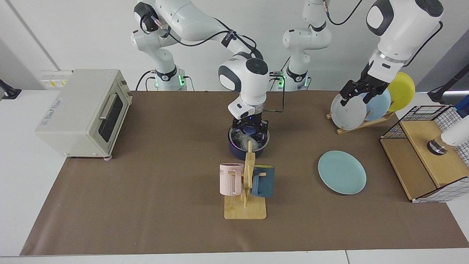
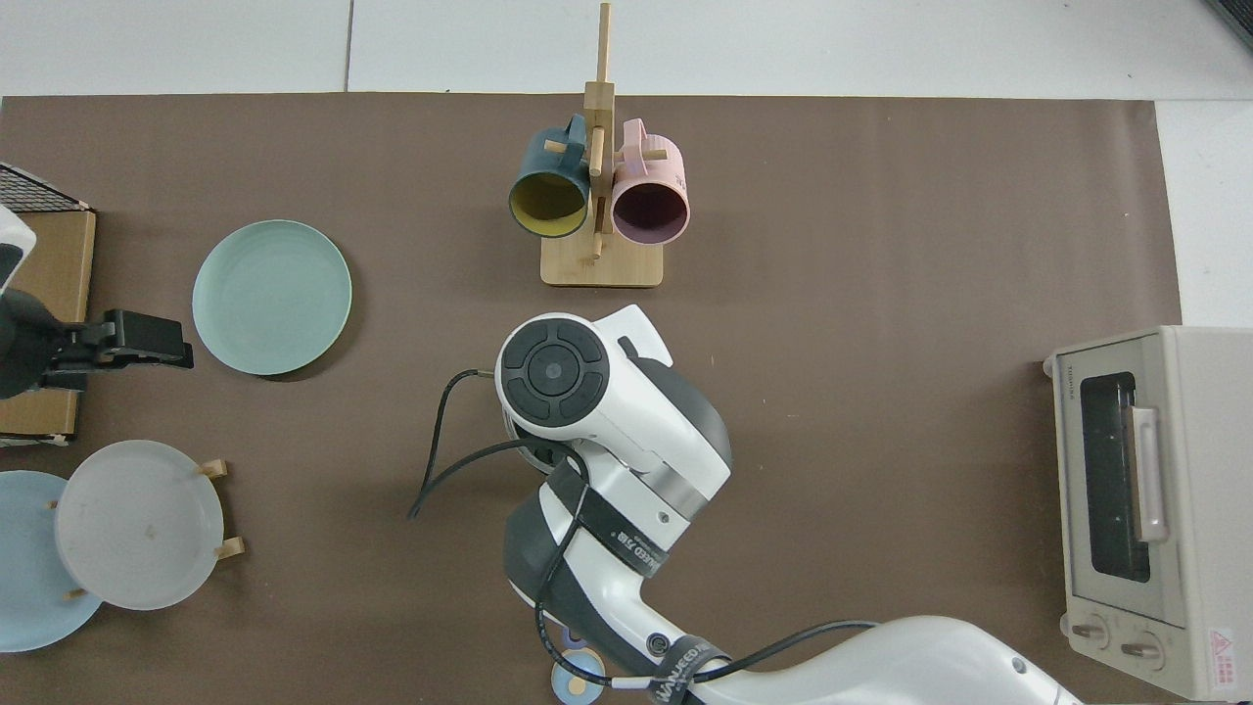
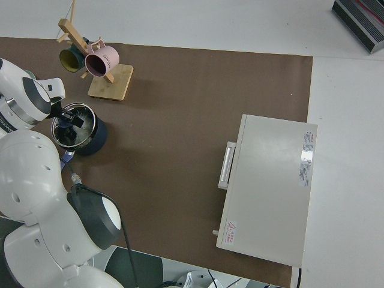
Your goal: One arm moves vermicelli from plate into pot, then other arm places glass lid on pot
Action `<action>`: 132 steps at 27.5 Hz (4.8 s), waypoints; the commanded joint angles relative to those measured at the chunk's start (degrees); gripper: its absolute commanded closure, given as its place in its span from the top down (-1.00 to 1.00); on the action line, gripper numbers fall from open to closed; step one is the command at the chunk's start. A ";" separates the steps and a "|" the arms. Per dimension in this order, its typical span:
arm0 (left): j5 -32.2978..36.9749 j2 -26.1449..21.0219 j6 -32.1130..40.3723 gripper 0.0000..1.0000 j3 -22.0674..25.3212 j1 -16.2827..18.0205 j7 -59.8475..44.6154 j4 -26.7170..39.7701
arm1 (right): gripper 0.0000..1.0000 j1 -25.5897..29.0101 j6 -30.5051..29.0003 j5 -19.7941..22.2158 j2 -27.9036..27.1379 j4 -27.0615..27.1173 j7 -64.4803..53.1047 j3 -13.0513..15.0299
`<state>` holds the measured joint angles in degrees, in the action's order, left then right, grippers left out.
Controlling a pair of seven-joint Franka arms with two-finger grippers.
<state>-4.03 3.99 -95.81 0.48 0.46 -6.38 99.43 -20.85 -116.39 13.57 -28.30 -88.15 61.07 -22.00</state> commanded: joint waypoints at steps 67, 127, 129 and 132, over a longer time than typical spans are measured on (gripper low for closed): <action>5.09 0.14 0.62 1.00 -0.22 -0.10 0.14 -1.43 | 1.00 1.69 10.12 -3.28 -0.09 5.18 0.36 -0.41; 5.09 0.14 0.62 1.00 -0.22 -0.37 0.14 -1.52 | 1.00 17.51 26.30 -14.36 34.36 -6.59 -63.62 29.21; 5.09 0.14 0.62 1.00 -0.22 -0.37 0.14 -1.52 | 1.00 17.95 26.13 -14.62 34.72 -6.95 -63.36 29.21; 5.09 0.14 0.62 1.00 -0.22 -0.37 0.14 -1.52 | 1.00 17.77 25.86 -14.62 34.72 -7.03 -60.90 29.21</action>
<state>0.30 3.99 -96.11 0.17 0.47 -5.97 98.46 -4.53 -89.90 0.33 5.03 -92.94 -2.50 8.45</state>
